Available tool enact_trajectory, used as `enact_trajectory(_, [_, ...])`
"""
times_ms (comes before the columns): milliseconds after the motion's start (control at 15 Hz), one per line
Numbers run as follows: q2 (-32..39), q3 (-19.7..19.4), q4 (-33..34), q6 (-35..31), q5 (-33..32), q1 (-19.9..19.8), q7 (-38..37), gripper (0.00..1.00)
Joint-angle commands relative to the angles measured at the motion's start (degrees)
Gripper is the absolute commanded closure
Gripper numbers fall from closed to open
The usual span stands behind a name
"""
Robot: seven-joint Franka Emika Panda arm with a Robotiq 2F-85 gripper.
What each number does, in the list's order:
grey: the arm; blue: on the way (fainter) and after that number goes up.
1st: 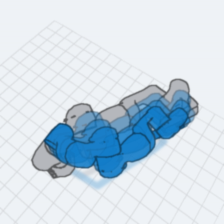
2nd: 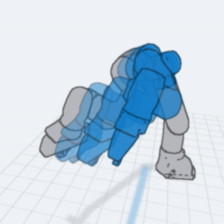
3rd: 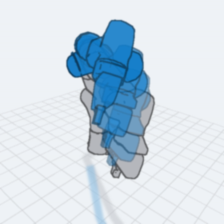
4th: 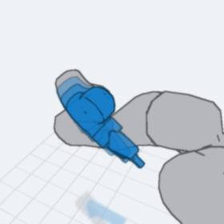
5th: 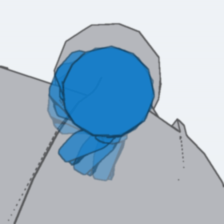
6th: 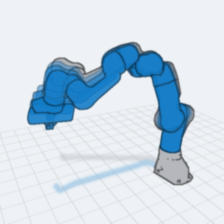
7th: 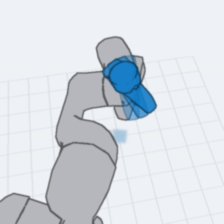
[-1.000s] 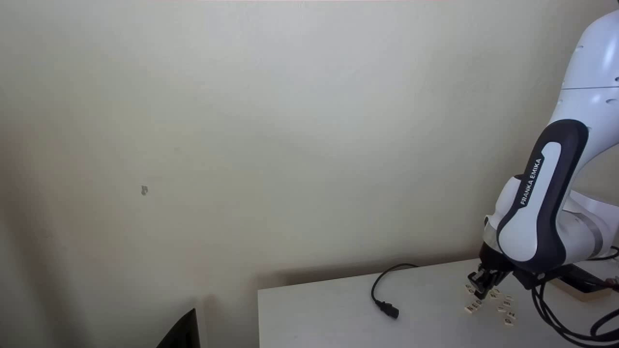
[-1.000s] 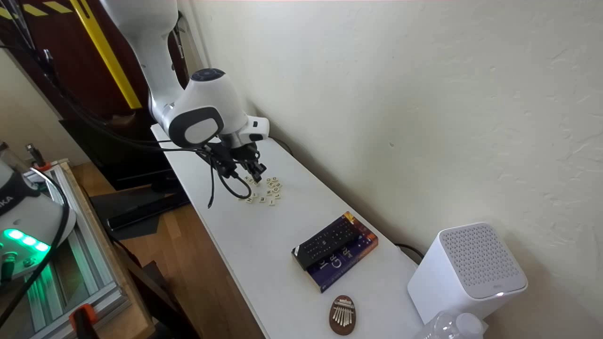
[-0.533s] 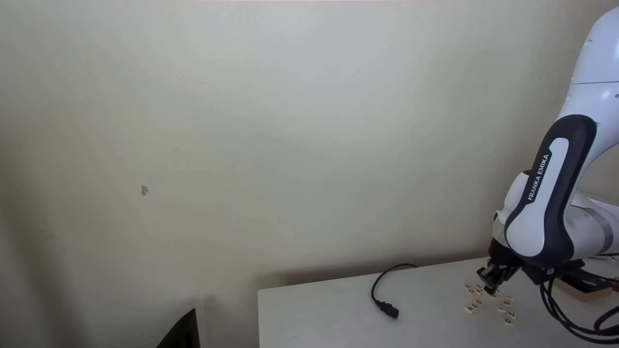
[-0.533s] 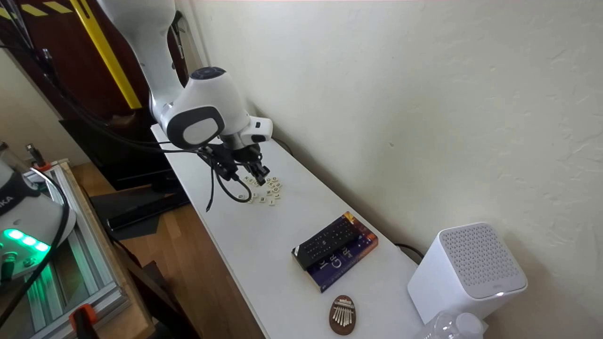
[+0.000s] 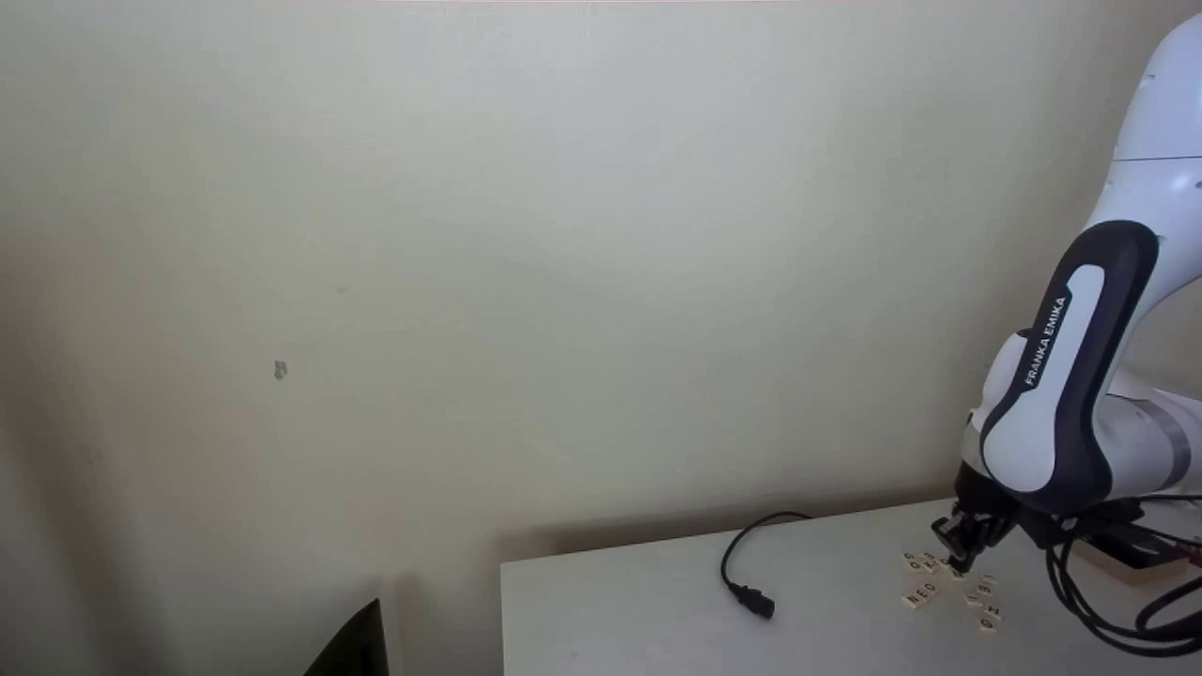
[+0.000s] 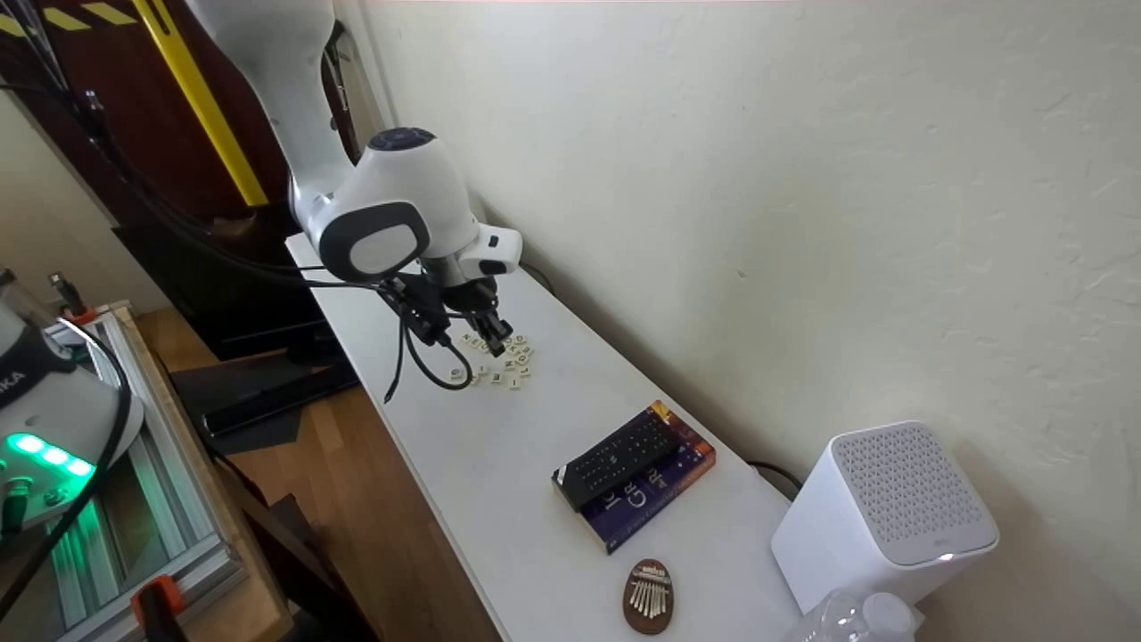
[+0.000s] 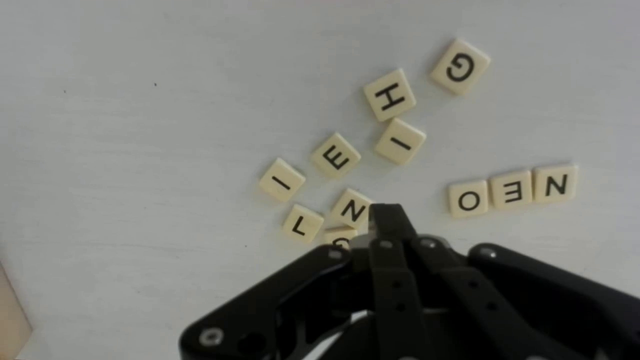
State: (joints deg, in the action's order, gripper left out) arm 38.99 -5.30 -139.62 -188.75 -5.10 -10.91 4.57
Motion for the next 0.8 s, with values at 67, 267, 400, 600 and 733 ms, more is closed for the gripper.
enact_trajectory(67, [1.02, 0.73, 1.82, 1.16, 1.82, -1.43, -1.79, 1.0])
enact_trajectory(267, [1.65, 0.85, 2.69, 1.61, 2.13, -1.96, -2.44, 1.0])
enact_trajectory(400, [2.25, 0.62, 3.33, 2.15, 2.2, -1.66, -2.74, 1.0])
enact_trajectory(600, [3.39, 0.6, 4.58, 2.96, 2.31, -1.6, -2.97, 1.0])
enact_trajectory(733, [4.13, 0.53, 5.45, 3.77, 2.32, -1.36, -2.96, 1.0])
